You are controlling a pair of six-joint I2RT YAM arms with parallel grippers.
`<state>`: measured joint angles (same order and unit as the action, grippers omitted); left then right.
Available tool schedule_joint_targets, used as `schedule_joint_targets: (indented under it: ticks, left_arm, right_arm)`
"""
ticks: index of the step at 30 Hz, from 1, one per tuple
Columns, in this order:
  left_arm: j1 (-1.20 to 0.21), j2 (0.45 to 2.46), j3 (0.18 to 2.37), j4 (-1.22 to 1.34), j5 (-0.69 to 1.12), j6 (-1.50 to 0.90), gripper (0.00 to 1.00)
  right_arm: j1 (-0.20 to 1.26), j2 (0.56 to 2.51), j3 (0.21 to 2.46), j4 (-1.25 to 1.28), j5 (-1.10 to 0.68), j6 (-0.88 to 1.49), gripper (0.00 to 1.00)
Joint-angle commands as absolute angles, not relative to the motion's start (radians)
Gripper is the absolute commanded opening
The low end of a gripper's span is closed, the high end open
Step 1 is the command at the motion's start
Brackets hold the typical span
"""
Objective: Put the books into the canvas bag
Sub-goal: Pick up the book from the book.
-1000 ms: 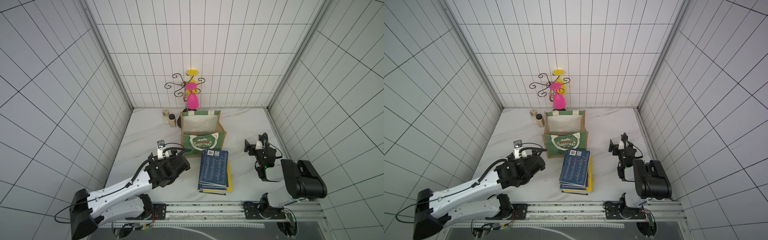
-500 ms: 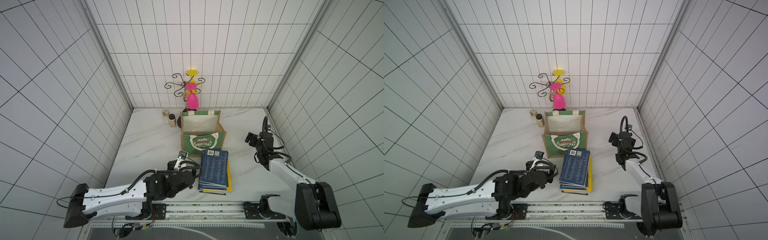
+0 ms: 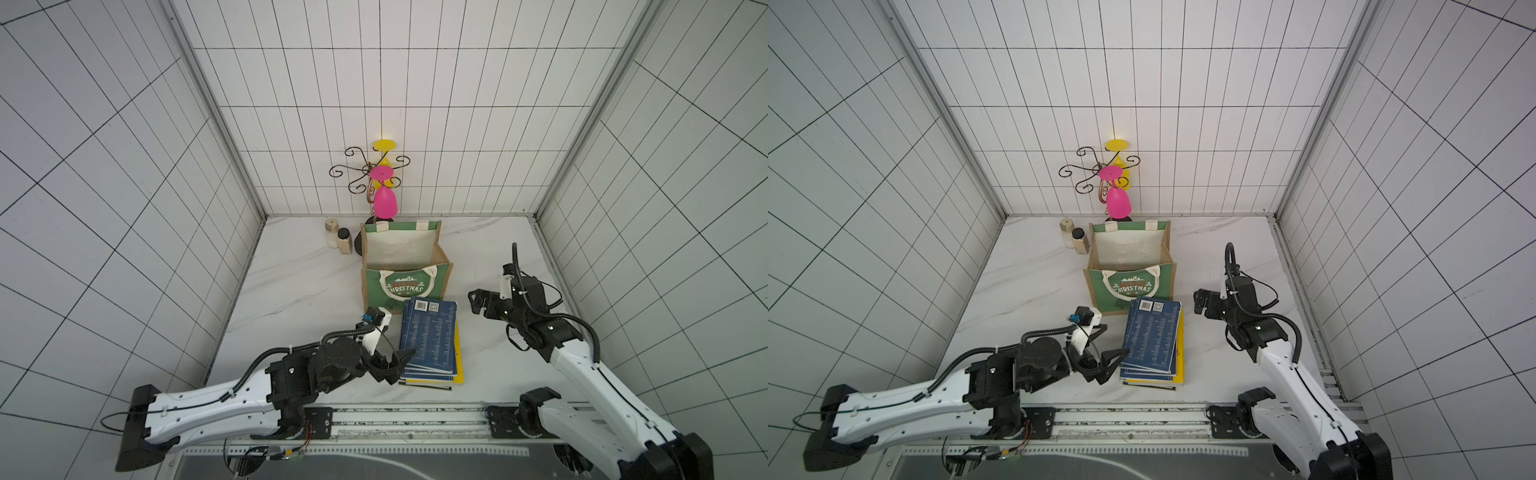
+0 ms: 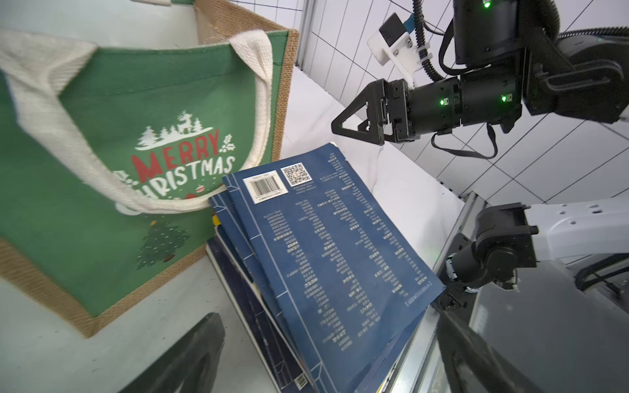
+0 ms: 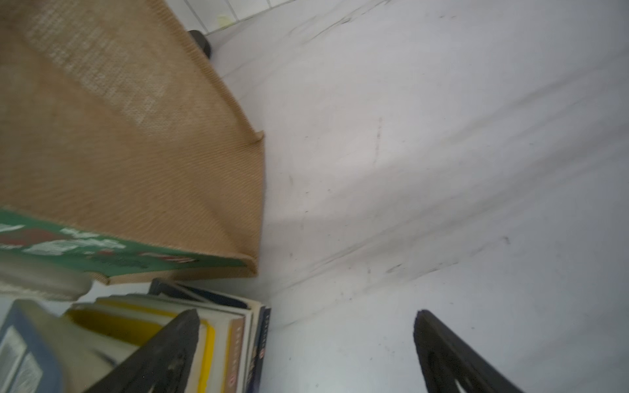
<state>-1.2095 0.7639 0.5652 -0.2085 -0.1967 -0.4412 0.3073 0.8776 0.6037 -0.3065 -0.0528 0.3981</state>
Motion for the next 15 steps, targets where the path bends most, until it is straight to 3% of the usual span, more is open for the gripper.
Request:
schedule_joint_targets:
  ticks: [1,10,15]
  left_arm:
    - [-1.136,0.817,0.554,-0.08,-0.024,-0.492,0.97]
    - [-1.006,0.891,0.57,-0.055,0.106,-0.519,0.97]
    - [-0.969,0.907,0.554,-0.04,0.169,-0.519,0.97]
  right_arm:
    - [0.329,0.834,0.683,-0.383,-0.147,0.439,0.99]
    - [0.35,0.754,0.702,-0.421,-0.384,0.437,0.99]
    - [0.377,0.701,0.697,-0.485,-0.374,0.412,0.99]
